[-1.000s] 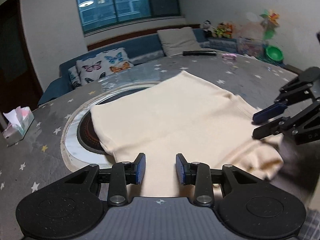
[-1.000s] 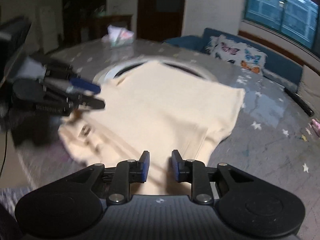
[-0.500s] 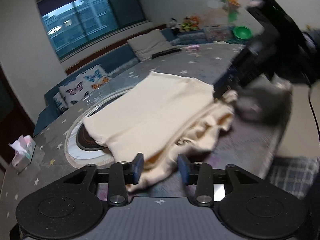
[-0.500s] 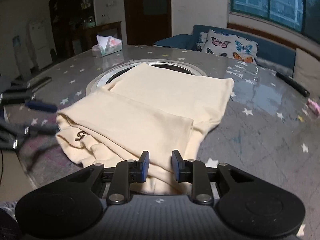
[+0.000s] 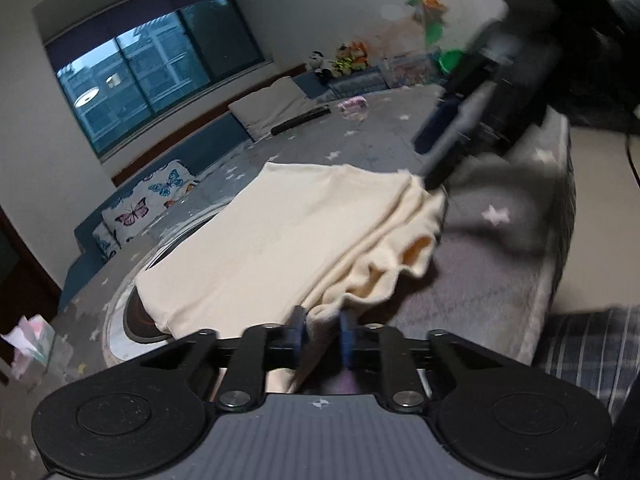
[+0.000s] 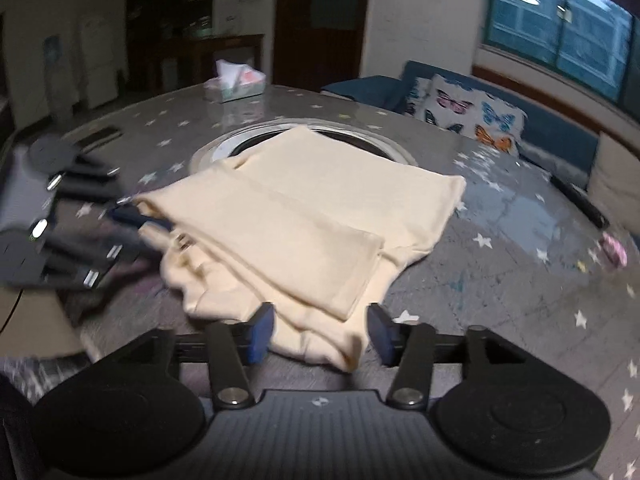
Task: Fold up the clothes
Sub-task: 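Grasp the hem with the right gripper while the left gripper grasps the hem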
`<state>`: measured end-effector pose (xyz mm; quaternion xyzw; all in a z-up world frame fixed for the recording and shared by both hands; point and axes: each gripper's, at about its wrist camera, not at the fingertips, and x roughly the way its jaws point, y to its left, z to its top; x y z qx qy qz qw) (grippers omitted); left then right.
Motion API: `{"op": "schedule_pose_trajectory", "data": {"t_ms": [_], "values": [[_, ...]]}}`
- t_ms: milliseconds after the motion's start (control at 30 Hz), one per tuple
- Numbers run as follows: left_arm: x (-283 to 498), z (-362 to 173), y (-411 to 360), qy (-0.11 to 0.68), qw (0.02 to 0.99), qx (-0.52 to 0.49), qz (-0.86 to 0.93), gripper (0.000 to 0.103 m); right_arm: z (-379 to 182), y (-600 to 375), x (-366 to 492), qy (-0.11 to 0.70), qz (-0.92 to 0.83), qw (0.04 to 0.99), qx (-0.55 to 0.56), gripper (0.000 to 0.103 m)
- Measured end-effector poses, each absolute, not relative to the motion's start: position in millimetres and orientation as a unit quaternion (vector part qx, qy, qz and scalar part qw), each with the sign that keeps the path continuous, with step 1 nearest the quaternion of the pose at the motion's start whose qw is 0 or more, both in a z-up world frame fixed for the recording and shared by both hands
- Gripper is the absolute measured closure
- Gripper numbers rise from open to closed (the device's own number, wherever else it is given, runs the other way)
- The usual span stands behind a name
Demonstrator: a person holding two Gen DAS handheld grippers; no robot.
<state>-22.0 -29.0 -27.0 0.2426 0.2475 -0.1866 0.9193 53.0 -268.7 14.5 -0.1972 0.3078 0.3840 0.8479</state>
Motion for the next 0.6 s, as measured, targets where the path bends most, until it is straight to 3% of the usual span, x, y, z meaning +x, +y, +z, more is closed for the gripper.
{"op": "schedule_pose_trajectory", "data": {"t_ms": [133, 333, 400, 467, 533, 600], "values": [[-1, -9, -17, 0.253, 0.932, 0.192, -0.176, 0.094, 12, -262, 36, 0.277, 0.412, 0.833, -0.246, 0.030], [36, 4, 0, 0.273, 0.937, 0.137, -0.168, 0.094, 1, -238, 37, 0.229, 0.431, 0.825, -0.286, 0.031], [42, 3, 3, 0.280, 0.936, 0.131, -0.169, 0.094, -4, -232, 49, 0.234, 0.429, 0.827, -0.279, 0.039], [44, 1, 5, 0.284, 0.935, 0.129, -0.171, 0.094, -7, -230, 60, 0.248, 0.425, 0.828, -0.270, 0.062], [40, -2, 6, 0.284, 0.934, 0.130, -0.175, 0.093, -6, -230, 69, 0.261, 0.426, 0.827, -0.257, 0.076], [34, -4, 5, 0.282, 0.933, 0.136, -0.175, 0.090, -1, -232, 77, 0.274, 0.428, 0.826, -0.242, 0.084]]}}
